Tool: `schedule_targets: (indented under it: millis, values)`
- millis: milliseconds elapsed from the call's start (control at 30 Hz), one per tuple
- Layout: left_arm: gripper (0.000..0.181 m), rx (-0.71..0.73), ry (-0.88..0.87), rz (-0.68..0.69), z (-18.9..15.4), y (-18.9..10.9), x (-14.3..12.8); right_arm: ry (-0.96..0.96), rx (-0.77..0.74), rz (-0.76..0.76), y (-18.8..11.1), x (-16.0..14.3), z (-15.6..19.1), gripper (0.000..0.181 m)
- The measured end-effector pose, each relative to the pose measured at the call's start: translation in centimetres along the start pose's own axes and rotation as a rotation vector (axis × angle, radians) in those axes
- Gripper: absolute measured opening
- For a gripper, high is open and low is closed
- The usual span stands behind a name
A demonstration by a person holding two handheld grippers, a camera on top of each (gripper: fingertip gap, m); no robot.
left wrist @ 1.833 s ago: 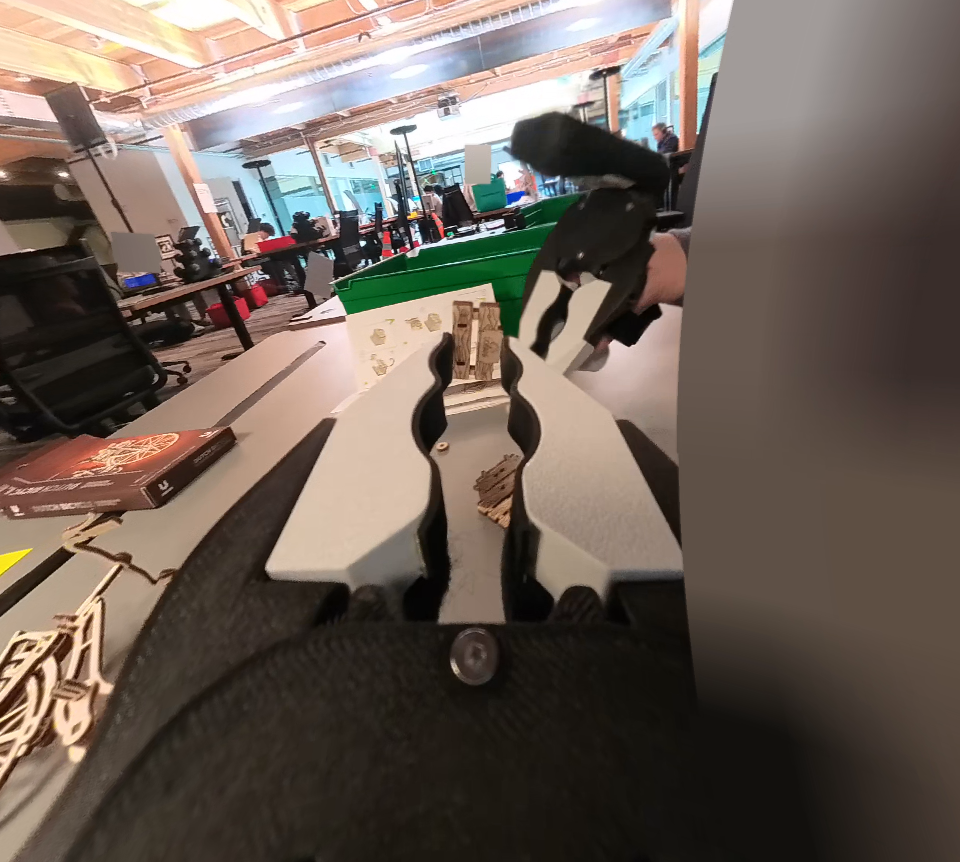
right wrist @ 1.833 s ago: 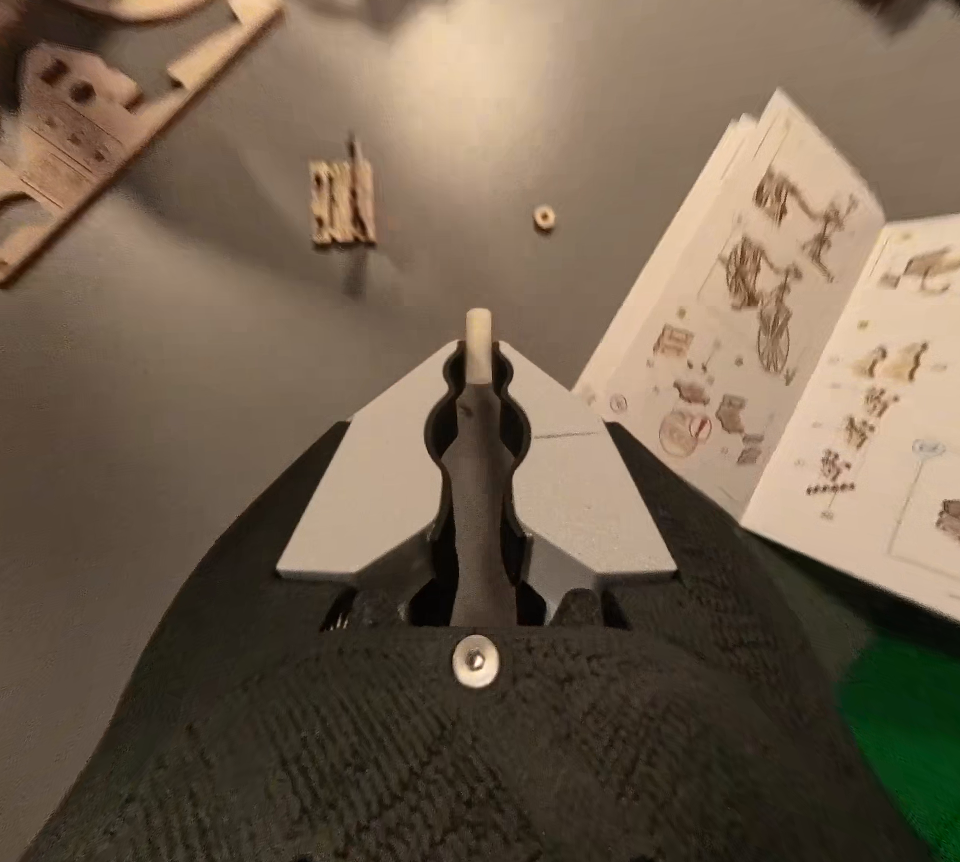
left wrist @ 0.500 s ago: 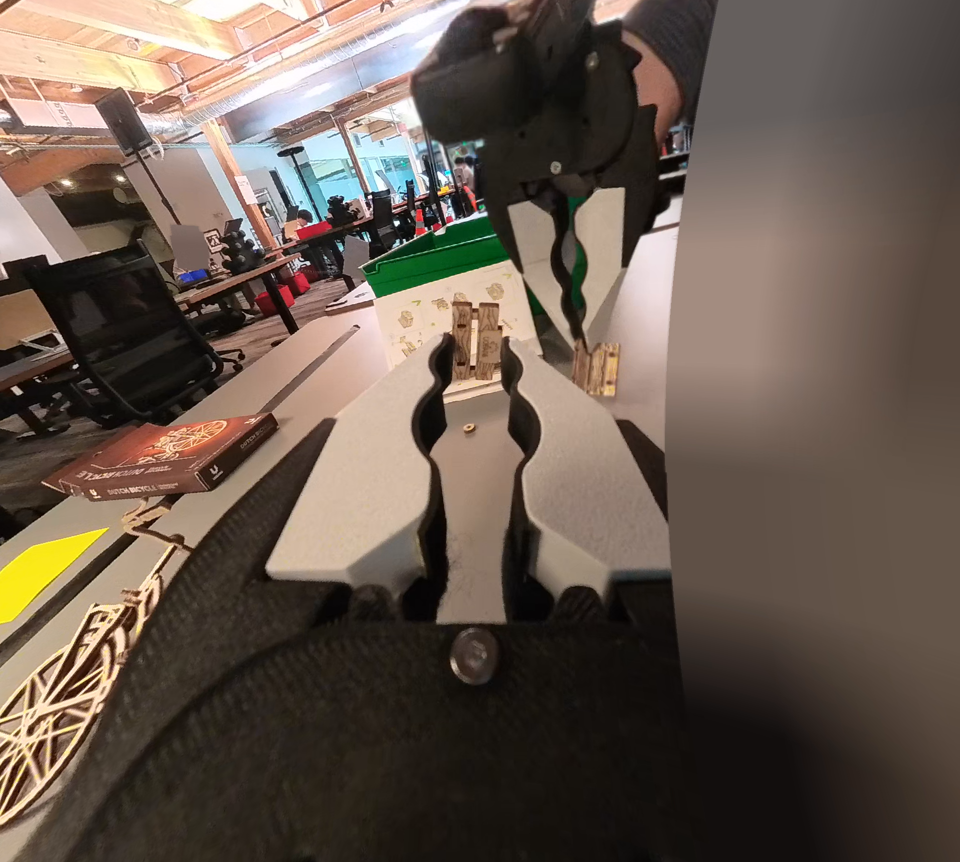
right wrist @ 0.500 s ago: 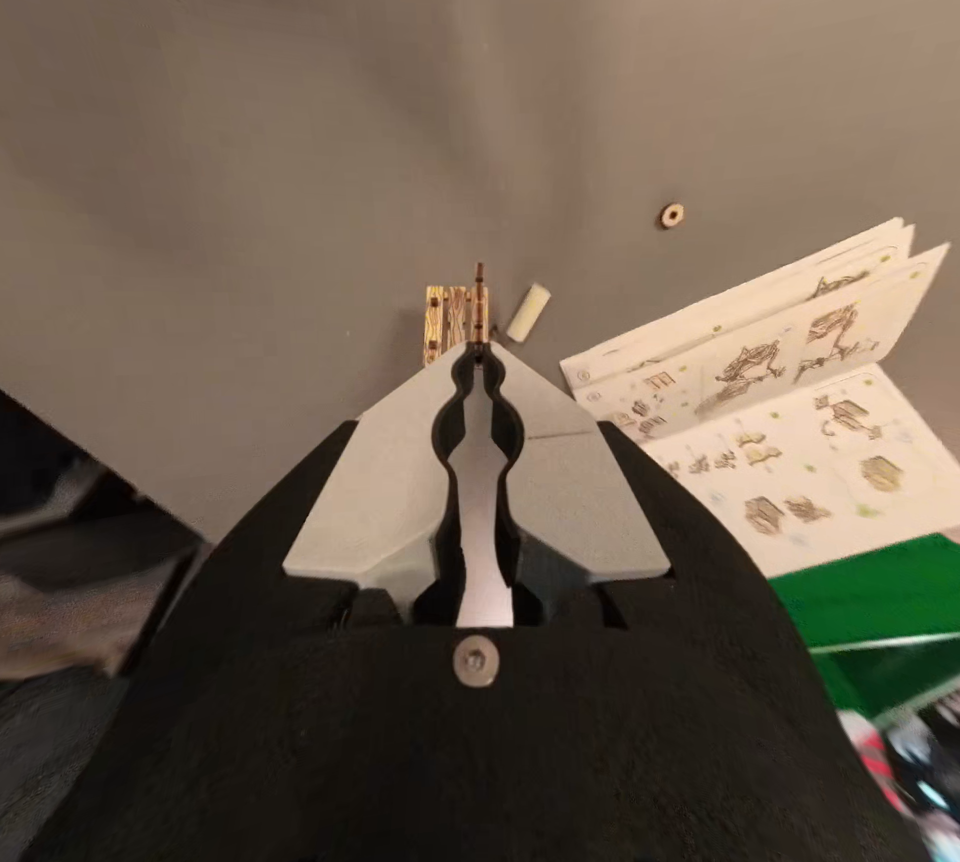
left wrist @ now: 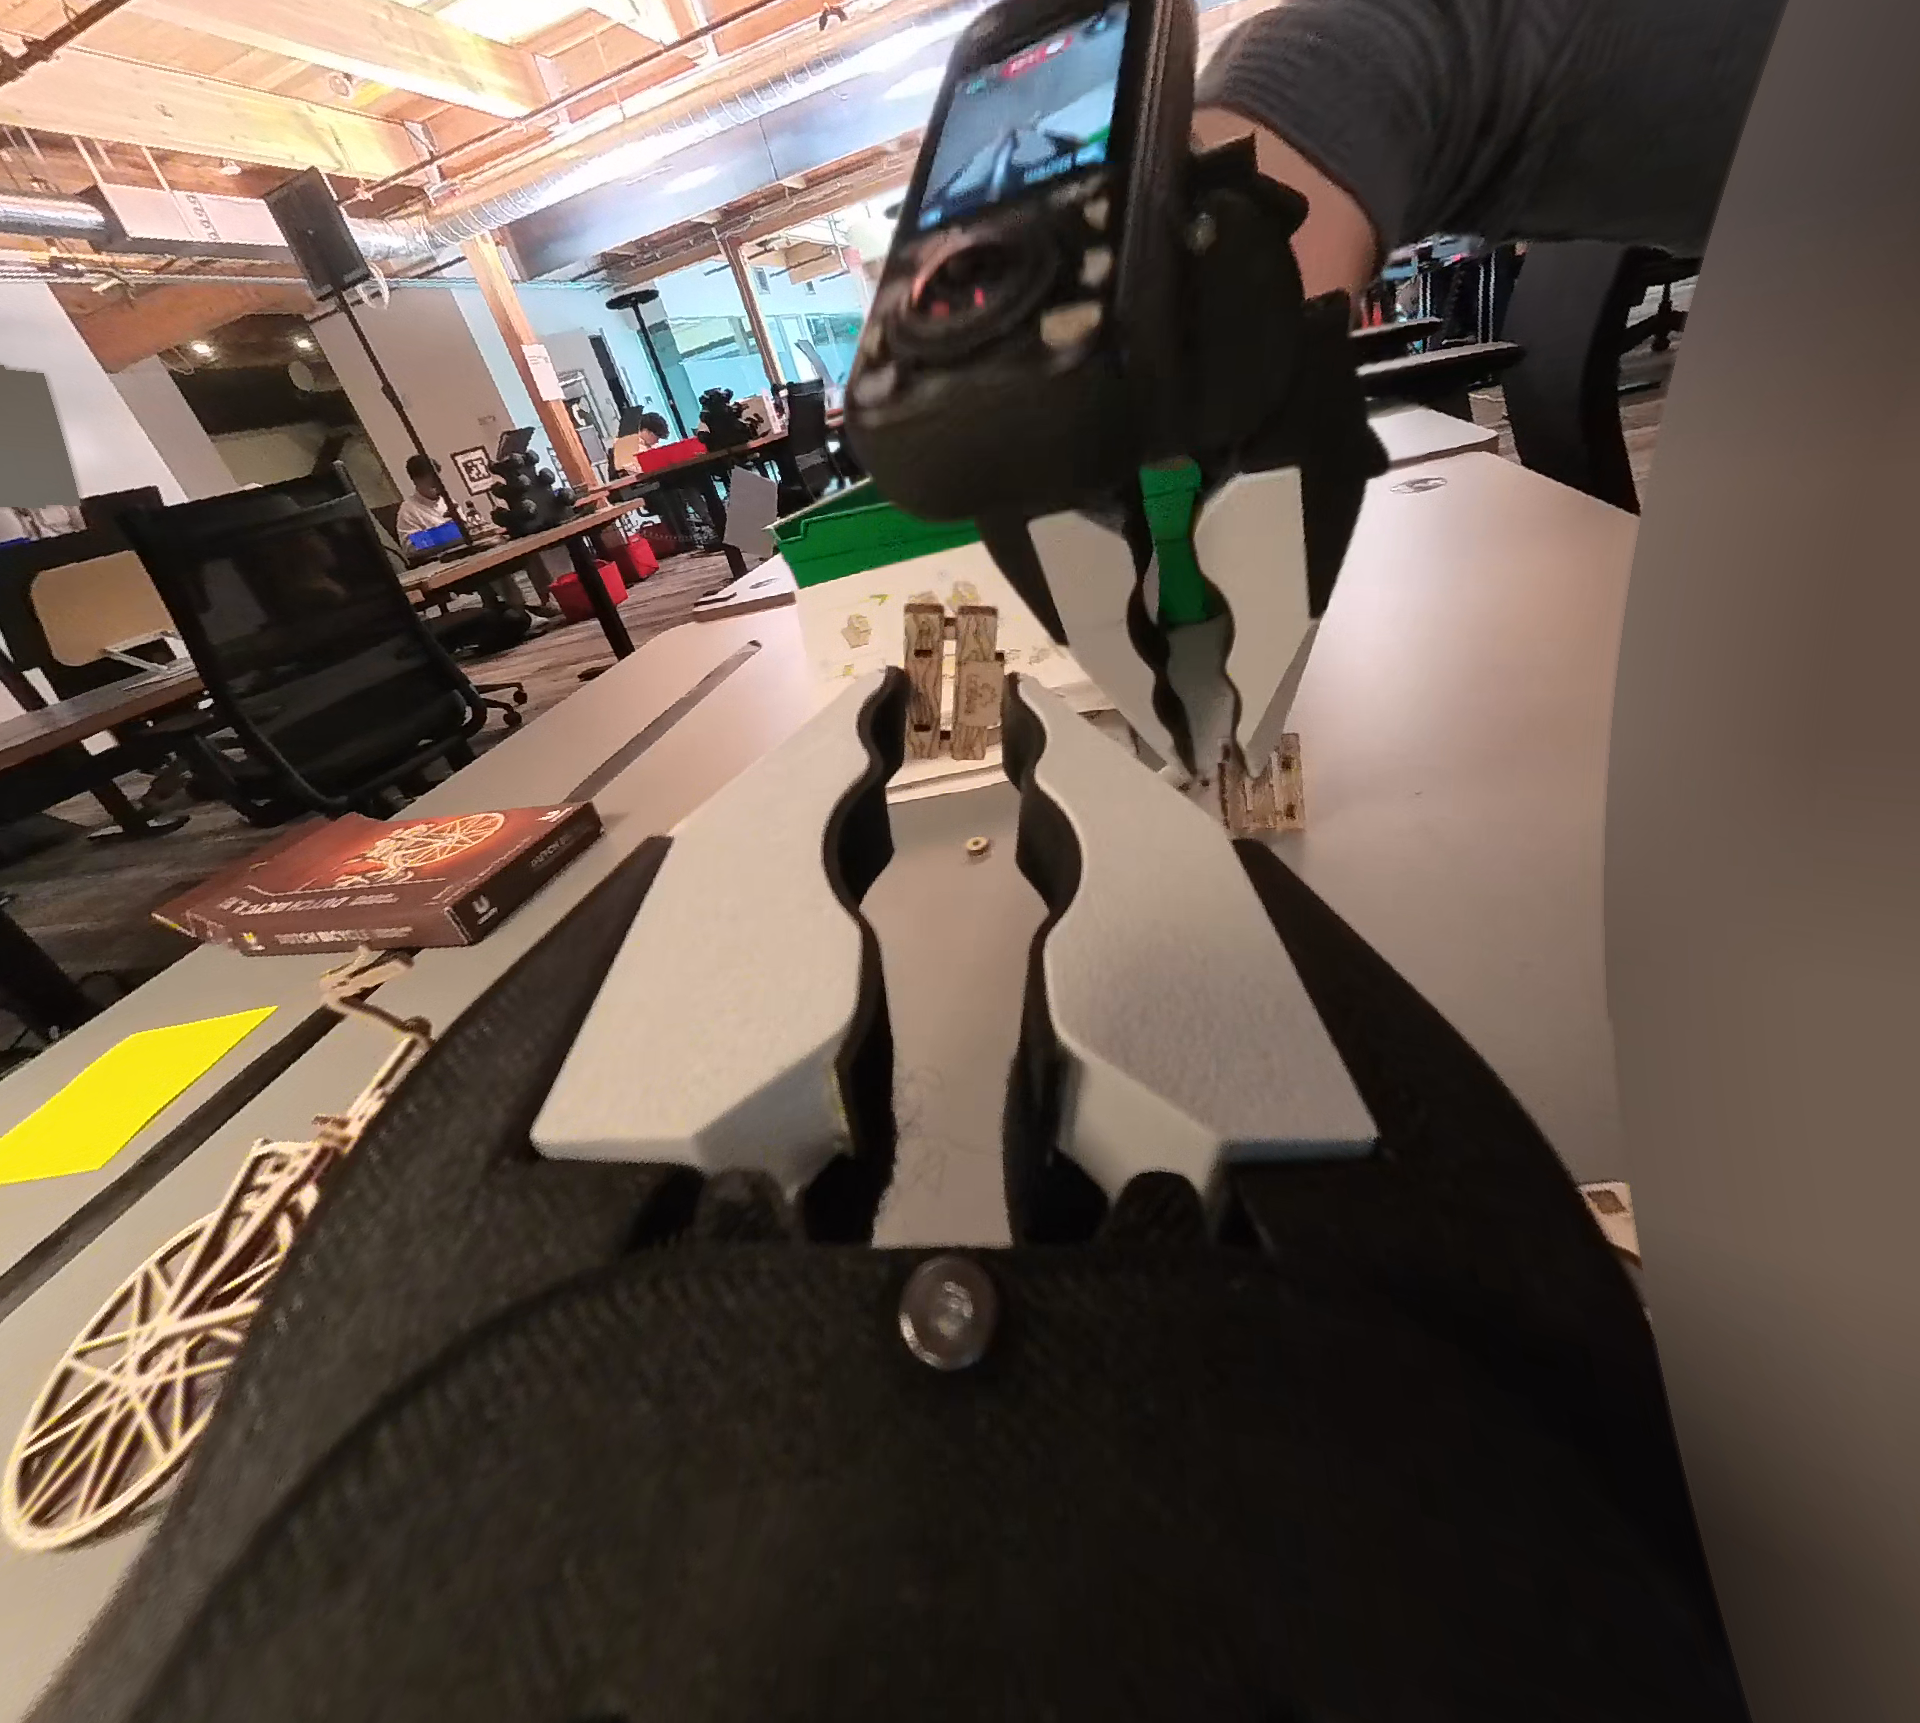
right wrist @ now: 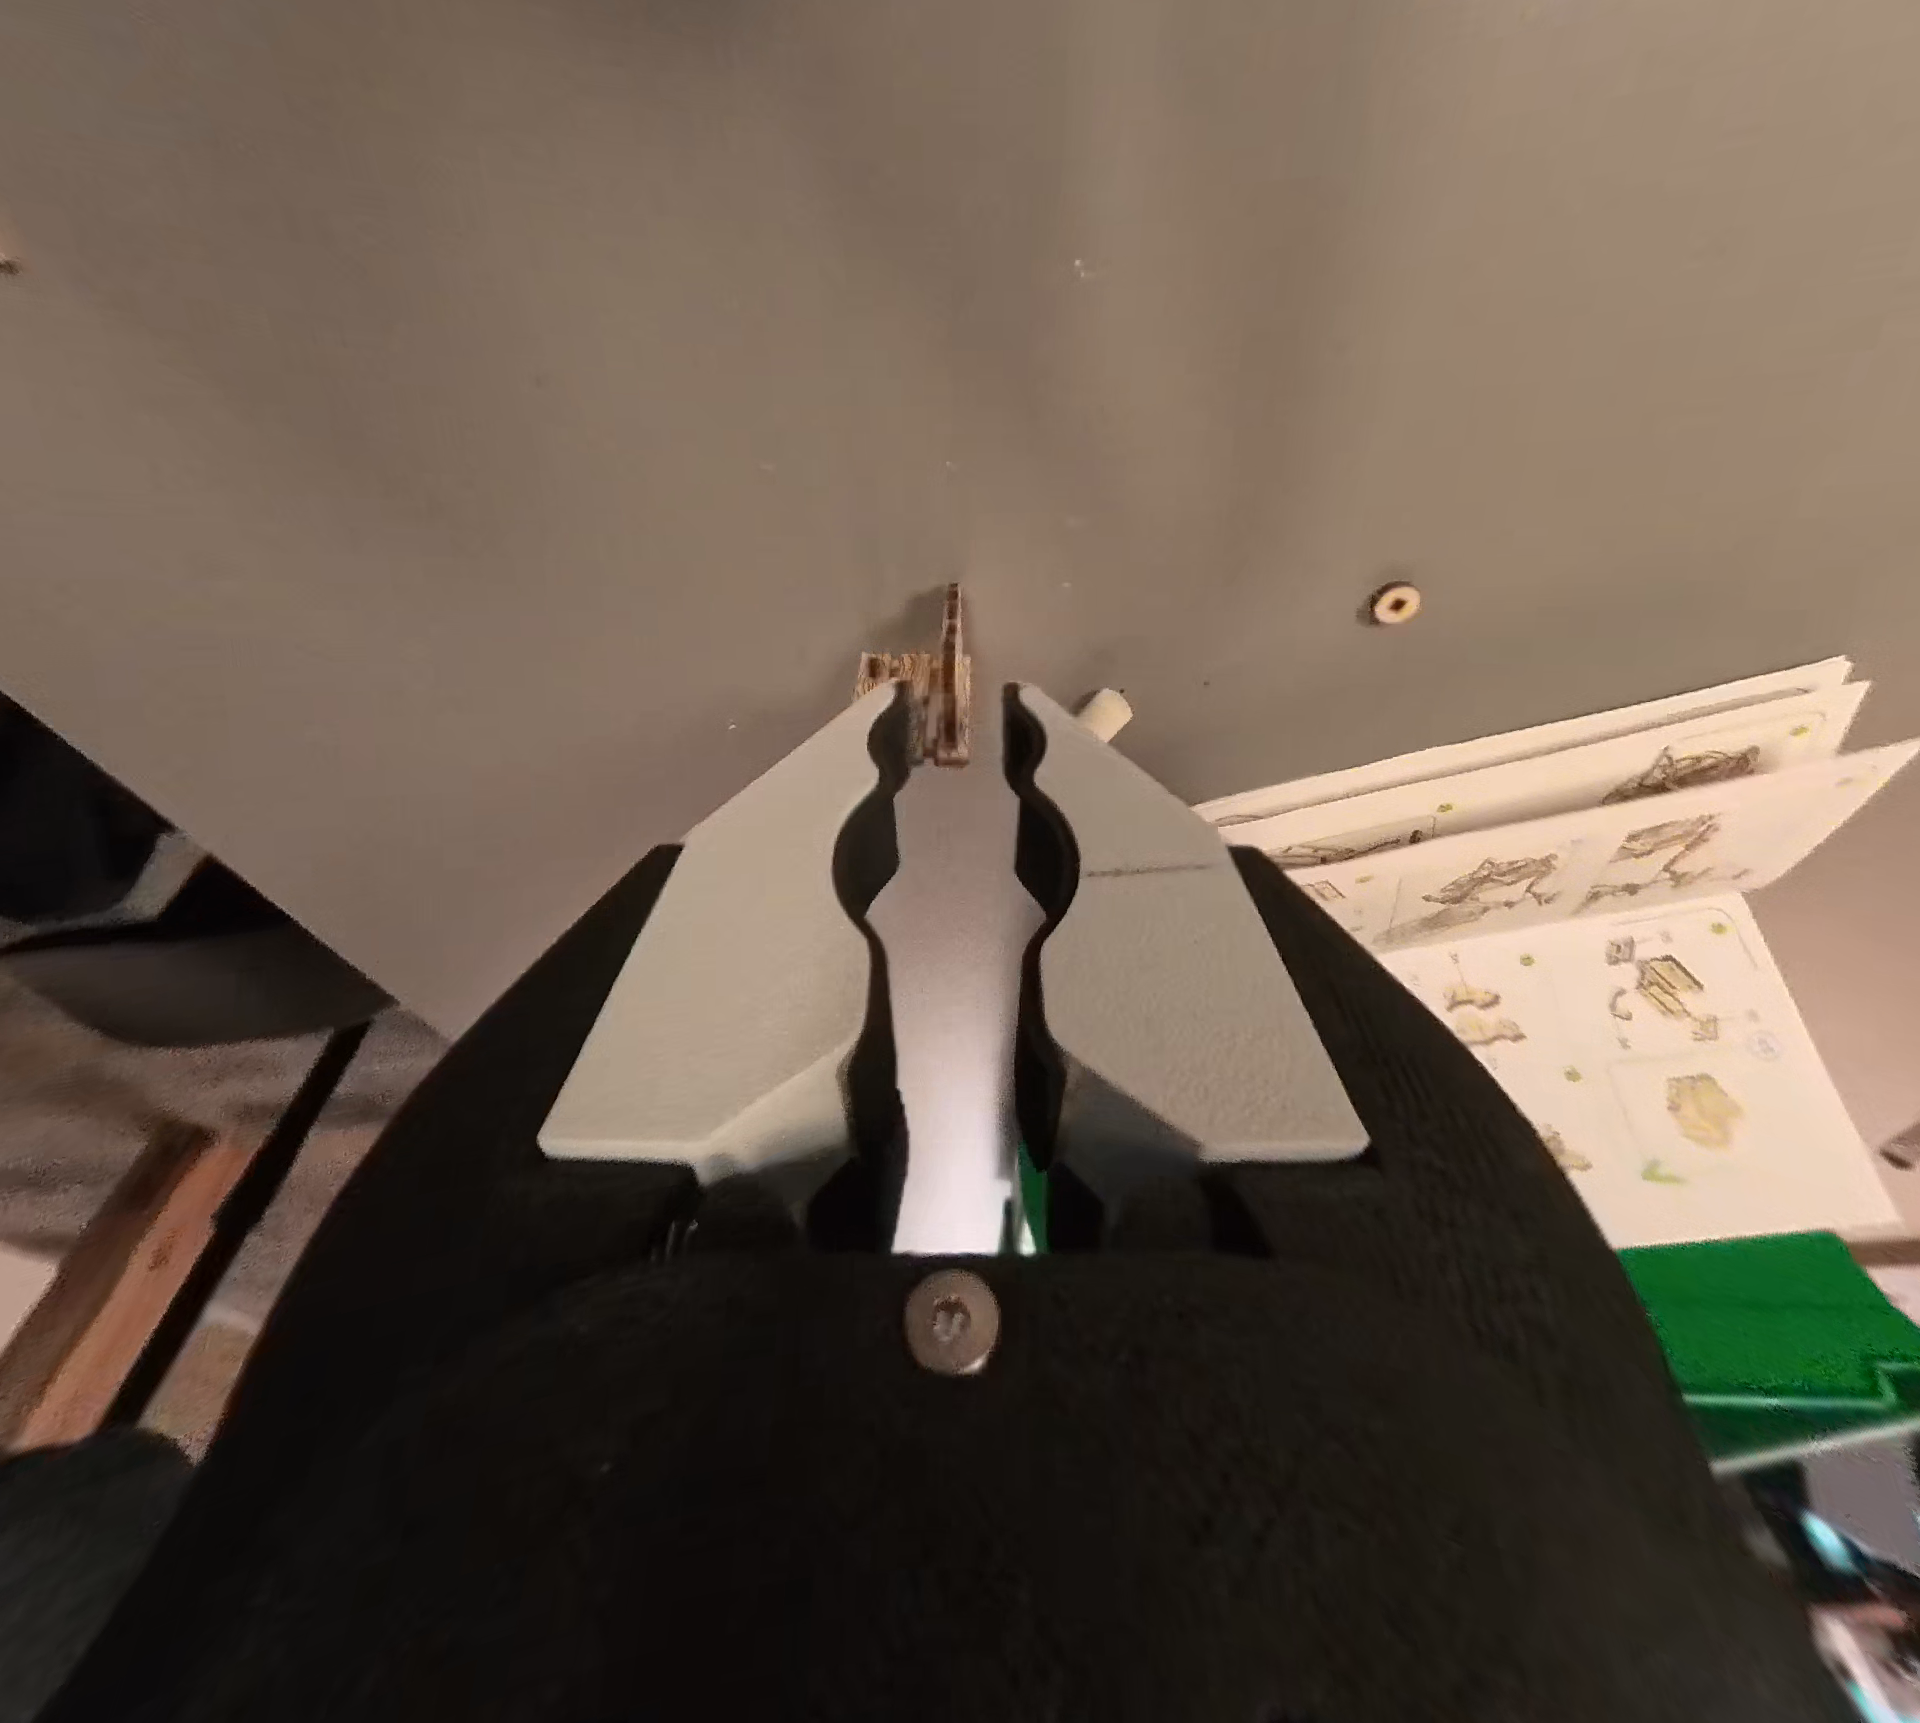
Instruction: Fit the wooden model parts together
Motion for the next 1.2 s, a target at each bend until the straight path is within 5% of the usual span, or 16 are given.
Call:
schedule_targets:
  millis: [233,367,533,633,800,1000,1200]
  values:
    - [0.017,-0.010,0.013,0.009,-0.2,0.1,-0.1,0.125,0.089,-0.513,-2.2,-2.5,-0.4,0.035]
    - [0.017,-0.020,0.014,0.010,-0.4,0.3,-0.1,0.121,0.119,-0.838,-0.5,-4.4,0.4,0.048]
    - [0.017,-0.027,0.014,0.010,-0.4,0.3,-0.1,0.143,0.123,-1.023,2.1,-5.3,1.1,0.058]
    - [0.017,-0.031,0.015,0.012,-0.5,0.4,-0.1,0.193,0.134,-1.088,1.7,-5.0,0.8,0.047]
    - [0.017,-0.043,0.023,0.018,-0.7,0.5,-0.2,0.185,0.036,-0.895,0.2,-4.3,-0.1,0.019]
    - [0.016,-0.054,0.040,0.024,-0.9,0.6,-0.2,0.075,0.014,-0.536,-0.4,-2.3,-0.3,0.017]
    - [0.016,-0.058,0.039,0.024,-1.0,0.6,-0.2,0.043,0.061,-0.337,0.7,-1.5,-0.5,0.015]
Point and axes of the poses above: each gripper's, where its closed fingertips meet, y out along the fingers, x out of its top, z = x × y across the jaws, the point moved 4 cm from there along -y, back along the fingers, and after that the axes turned 14 degrees about y, right-handed, at the moved point
